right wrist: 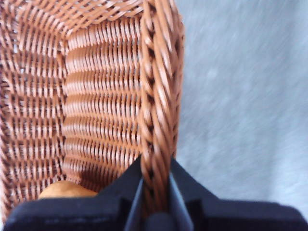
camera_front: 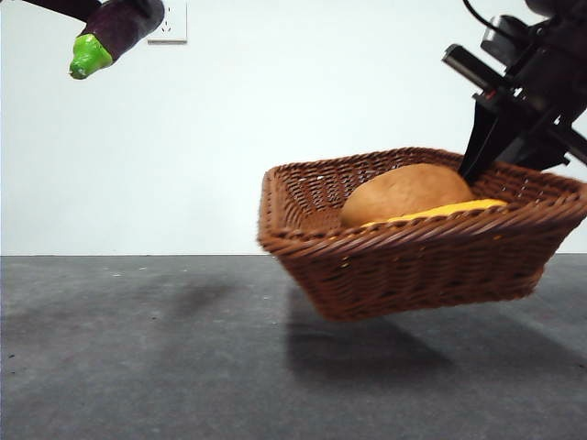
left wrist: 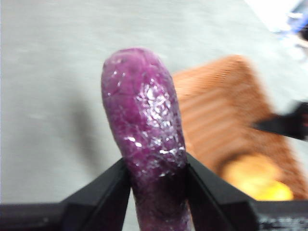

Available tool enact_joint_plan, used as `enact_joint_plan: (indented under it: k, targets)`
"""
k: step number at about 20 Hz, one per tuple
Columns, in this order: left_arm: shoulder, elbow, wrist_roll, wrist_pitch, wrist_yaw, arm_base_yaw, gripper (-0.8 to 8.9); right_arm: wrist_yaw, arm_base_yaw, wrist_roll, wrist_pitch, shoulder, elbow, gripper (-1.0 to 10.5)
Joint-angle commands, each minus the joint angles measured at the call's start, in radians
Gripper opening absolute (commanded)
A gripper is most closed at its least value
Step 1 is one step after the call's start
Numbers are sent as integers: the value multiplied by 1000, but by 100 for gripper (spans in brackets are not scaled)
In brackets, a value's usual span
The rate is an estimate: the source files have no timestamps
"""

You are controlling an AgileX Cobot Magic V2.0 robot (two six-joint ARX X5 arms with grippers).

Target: Help me put the vegetables on the table into the basket

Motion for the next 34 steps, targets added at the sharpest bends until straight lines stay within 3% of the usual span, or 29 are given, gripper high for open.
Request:
enact_joint_plan:
  k: [1,6,10,20,21,23,24,31,34]
  targets:
    - [-51,-153,-117,112,56,-45,-8,-10,49,95,81,-5,-46,-12]
    - [-55,-221,-251,279,90,-171,-8,72,215,206,213,16,-92,-12]
    - [3,-221,-241,235,14,-192,-8,80,289,269,291,52,-92,-12]
    - [218,-221,-257,232,-66,-199,3,76,302,269,290,52,-92,-12]
    - [224,-221,-257,226,-66,-200,50,76,302,268,290,52,-92,-12]
    - [228,-221,-257,222,-66,-200,319,76,302,266,290,52,-92,-12]
    - [228,-221,-257,224,-65,-200,401,76,302,264,290,52,-92,-12]
    - [227,-218,-256,221,-58,-200,408,76,302,251,289,52,-92,-12]
    - [199,-216,-243,217,-4,-196,408,75,301,252,290,52,-92,-12]
